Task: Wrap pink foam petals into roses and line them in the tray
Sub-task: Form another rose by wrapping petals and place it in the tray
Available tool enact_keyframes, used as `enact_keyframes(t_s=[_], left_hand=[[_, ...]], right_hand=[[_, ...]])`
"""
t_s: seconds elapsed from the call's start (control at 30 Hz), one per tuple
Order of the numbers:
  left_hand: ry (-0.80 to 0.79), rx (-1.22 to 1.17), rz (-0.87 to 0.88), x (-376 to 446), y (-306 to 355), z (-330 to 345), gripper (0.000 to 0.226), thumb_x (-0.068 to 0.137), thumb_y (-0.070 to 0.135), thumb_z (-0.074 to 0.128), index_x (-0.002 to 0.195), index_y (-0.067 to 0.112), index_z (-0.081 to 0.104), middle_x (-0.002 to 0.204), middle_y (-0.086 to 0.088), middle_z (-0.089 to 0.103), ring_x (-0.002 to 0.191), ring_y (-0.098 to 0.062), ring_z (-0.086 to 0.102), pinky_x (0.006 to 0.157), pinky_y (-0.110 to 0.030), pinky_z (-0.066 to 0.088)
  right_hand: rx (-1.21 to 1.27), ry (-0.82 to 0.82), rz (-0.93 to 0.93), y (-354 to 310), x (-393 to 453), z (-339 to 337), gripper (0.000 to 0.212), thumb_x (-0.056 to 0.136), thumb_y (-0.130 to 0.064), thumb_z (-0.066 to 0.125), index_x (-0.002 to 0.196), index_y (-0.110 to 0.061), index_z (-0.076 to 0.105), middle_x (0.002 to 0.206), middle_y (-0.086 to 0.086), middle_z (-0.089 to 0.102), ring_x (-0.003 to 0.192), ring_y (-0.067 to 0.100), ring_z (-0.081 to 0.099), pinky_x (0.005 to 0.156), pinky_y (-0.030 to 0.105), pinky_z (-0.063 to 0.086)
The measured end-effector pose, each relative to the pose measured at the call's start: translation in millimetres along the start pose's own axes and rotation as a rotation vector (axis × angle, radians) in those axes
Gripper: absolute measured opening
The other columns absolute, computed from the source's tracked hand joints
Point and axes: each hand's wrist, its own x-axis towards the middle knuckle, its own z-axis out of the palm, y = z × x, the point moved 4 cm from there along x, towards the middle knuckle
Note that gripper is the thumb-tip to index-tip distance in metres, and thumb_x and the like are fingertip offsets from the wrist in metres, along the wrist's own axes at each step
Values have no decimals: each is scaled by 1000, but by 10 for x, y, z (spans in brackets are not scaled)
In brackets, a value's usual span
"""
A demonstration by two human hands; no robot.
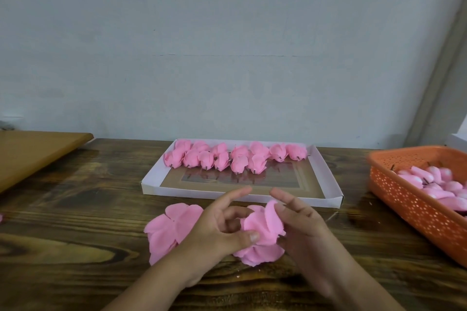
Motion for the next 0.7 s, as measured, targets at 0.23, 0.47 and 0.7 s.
enact_keyframes(t_s=[0.23, 0.47, 0.7], left_hand=[[-5, 251, 91, -28, -16, 50, 73, 81, 0, 79, 138, 38, 53, 115, -8, 72, 111, -23, 70, 97, -42, 57], [25, 282, 178, -51, 38, 72, 47, 84, -9, 73, 118, 22, 71, 116, 1, 76, 108, -22, 71, 87, -30, 60], [105, 280, 232, -59, 66, 44, 35, 81, -5, 77, 99, 25, 78, 105, -4, 75, 102, -21, 73, 84, -27, 59]], right_hand=[[-138, 122, -127, 92, -14, 56, 43, 73, -14, 76, 114, -8, 66, 109, 26, 70, 93, 40, 72, 65, 36, 60], [-284, 179, -219, 102, -34, 104, 49, 68, -18, 82, 114, -19, 65, 91, 3, 74, 80, 18, 75, 59, 20, 57], [-521, 263, -368, 35, -51, 95, 65, 59, -43, 91, 115, -33, 60, 97, -26, 66, 88, -7, 65, 69, 7, 51]])
